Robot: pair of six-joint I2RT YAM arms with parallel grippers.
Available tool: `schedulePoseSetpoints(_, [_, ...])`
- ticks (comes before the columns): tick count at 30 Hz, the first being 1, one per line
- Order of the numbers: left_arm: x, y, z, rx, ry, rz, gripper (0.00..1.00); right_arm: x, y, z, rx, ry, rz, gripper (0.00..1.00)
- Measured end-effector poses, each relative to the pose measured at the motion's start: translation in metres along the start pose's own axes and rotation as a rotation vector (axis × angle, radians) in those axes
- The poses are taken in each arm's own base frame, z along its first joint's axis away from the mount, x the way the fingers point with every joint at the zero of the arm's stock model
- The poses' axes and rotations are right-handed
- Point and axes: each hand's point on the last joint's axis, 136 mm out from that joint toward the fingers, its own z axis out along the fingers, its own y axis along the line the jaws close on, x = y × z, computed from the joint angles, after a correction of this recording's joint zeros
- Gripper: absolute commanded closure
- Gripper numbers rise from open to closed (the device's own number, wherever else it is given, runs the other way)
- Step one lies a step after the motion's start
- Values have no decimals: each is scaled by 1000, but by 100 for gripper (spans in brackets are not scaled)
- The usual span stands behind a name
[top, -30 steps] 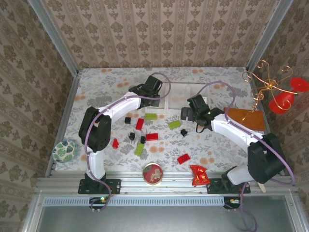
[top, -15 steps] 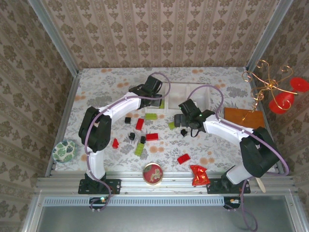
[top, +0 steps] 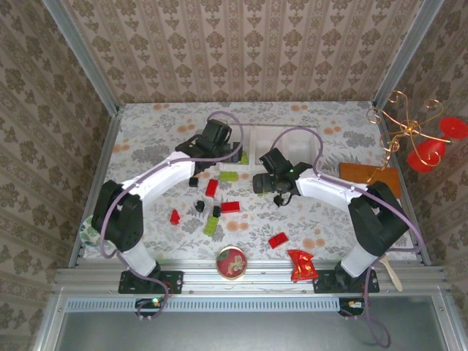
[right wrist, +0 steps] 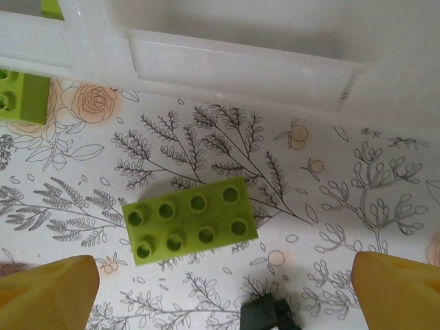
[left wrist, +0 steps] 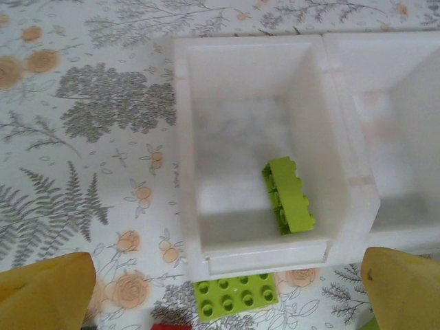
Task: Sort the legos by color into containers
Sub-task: Pick up the lego from the center of the table.
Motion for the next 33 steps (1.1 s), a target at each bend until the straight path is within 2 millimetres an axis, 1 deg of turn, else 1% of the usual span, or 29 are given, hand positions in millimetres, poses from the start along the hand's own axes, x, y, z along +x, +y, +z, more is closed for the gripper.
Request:
schedulePoseSetpoints(4, [12,21,-10,-32,-16,-39,0,1,5,10,-6,25,-16,5])
schedulePoseSetpoints(8, [32,44,-18,-67,-11,-85,0,2,10,20,-14,53,-31,7])
schedulePoseSetpoints(11, [43,60,-23,-89,-8,-124,0,2,13,27,-17,69,-38,8])
schedulePoseSetpoints(15, [50,76,-26,-108,-17,-178,0,5,18,35,-19,92,-56,9])
schedulePoseSetpoints(19, [53,87,-28,-120,-27,-227,0,8,20,42,-12,114,-71,11])
schedulePoseSetpoints(24, [58,96,-28,-127,-28,-272,0,17,19,51,4,153,-88,13])
schedulePoseSetpoints(30, [58,106,-30,-137,-30,-303,0,17,21,54,16,173,-117,19])
schedulePoseSetpoints(33, [57,110,-30,-142,-34,-317,0,17,20,54,27,181,-128,25])
